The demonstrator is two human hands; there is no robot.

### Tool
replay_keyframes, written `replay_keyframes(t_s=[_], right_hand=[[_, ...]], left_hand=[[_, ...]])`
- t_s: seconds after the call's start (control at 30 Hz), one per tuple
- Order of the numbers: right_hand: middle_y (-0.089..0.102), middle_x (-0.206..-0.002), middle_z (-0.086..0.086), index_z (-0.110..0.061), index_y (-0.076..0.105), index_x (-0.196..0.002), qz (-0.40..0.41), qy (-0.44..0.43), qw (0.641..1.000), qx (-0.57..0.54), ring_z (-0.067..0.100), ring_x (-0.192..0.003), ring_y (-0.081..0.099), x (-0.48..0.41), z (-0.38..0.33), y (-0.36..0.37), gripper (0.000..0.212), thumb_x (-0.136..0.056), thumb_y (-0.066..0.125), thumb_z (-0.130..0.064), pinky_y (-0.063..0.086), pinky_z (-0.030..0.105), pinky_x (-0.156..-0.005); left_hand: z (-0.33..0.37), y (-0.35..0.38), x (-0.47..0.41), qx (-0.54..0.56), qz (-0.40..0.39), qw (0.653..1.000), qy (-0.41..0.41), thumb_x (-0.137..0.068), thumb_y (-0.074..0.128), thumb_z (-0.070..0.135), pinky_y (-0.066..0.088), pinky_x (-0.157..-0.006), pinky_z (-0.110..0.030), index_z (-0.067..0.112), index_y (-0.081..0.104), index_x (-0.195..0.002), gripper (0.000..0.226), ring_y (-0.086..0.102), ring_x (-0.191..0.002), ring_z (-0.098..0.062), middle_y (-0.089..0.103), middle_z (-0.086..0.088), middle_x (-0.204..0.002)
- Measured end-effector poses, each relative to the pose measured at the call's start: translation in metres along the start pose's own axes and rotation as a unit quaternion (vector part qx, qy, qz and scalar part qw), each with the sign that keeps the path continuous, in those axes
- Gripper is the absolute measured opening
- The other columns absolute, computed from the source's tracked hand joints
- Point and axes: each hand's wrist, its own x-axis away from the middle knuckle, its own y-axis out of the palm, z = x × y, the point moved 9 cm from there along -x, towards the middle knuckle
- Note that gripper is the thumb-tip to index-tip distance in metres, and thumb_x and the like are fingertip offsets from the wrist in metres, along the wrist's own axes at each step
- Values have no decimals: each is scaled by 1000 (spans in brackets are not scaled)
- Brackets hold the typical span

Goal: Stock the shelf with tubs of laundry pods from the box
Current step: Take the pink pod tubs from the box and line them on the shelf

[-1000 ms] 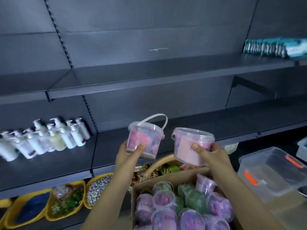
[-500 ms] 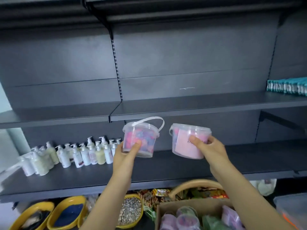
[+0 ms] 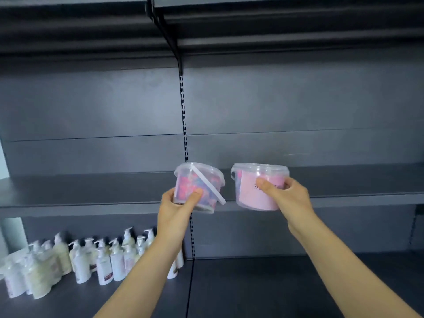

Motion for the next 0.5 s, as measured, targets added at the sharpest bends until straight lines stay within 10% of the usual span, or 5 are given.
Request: replay_keyframes(t_s=[0.5], right_hand=[[63, -91, -4, -13, 60, -101, 54, 13, 998, 31, 10, -80, 60, -206, 75, 126, 40, -70, 81, -28, 45, 22, -63]], left_hand=[[-73, 58, -262, 39, -91, 994, -50, -74, 76, 27, 41, -68, -20, 15, 45, -114, 52, 57, -91, -11, 57, 0, -105]])
